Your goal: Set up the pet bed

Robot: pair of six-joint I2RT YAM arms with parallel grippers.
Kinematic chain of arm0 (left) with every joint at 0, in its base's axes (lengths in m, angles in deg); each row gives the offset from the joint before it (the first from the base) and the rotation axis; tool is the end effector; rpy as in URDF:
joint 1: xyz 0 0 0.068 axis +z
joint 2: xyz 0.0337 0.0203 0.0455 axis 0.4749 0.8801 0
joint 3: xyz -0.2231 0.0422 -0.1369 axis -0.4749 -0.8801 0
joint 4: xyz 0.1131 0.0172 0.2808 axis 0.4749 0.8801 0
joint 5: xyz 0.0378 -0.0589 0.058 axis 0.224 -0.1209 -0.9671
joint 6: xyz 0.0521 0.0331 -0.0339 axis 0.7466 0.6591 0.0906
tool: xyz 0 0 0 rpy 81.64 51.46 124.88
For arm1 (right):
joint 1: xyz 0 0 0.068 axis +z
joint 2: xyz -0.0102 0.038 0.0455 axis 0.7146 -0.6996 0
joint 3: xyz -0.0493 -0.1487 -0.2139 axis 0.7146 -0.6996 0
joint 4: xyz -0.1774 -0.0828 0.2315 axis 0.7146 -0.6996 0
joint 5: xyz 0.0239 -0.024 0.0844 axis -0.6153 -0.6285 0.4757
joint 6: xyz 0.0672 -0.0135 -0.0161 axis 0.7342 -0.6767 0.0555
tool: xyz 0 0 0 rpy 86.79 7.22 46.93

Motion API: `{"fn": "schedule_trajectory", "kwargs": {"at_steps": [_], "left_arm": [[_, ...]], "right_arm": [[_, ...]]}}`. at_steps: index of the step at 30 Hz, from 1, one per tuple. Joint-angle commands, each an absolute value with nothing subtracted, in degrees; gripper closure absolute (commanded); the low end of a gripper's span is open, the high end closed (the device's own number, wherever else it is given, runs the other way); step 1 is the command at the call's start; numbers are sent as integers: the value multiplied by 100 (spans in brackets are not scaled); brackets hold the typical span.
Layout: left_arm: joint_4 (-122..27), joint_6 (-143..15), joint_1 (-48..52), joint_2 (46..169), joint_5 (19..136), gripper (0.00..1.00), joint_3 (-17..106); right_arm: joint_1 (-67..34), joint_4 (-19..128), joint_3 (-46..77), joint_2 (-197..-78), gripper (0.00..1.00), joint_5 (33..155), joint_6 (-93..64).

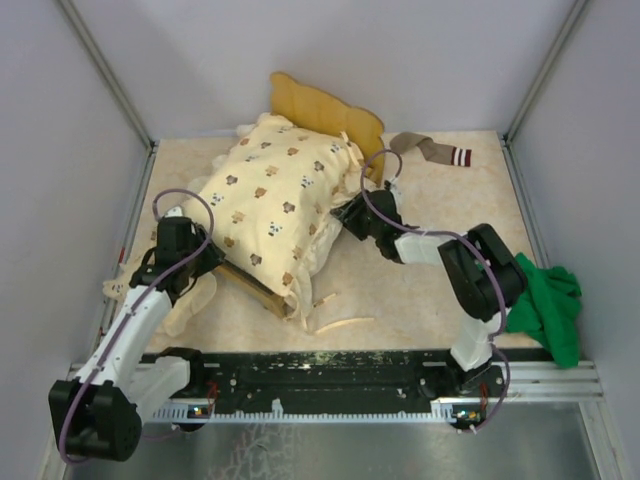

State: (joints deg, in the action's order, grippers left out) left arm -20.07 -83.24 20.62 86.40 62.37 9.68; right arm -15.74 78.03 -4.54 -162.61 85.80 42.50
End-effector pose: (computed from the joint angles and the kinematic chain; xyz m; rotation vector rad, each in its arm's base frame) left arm 0.2603 -0.0284 0.2088 -0.5280 2.2439 -0.2137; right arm 0.3795 0.2173 0.1139 0.6488 2.1085 0.9676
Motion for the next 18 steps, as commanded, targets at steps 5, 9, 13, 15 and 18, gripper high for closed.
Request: {"fn": "schedule_trajectory", "kwargs": {"at_steps": [5, 9, 13, 15, 18], "left_arm": [[-3450, -8021, 2019, 9005, 7862, 56, 904], [-3978, -8067, 2007, 9732, 8039, 58, 1186], [-3994, -8086, 2009, 10528, 8009, 59, 1843], [-3768, -8071, 2009, 10774, 7994, 59, 2254], [-3401, -7970, 2008, 10850, 7797, 54, 2712]], "right_arm": [[-1564, 7197, -2306, -14000, 74, 7818, 3691], [-1564, 6731, -2585, -13325, 73, 7543, 3504], [-1565, 6694, -2840, -12937, 69, 7451, 3601], [-1561, 6511, -2770, -12882, 64, 7467, 3558], [-1561, 5788, -2451, -12686, 50, 7477, 3163]]}}
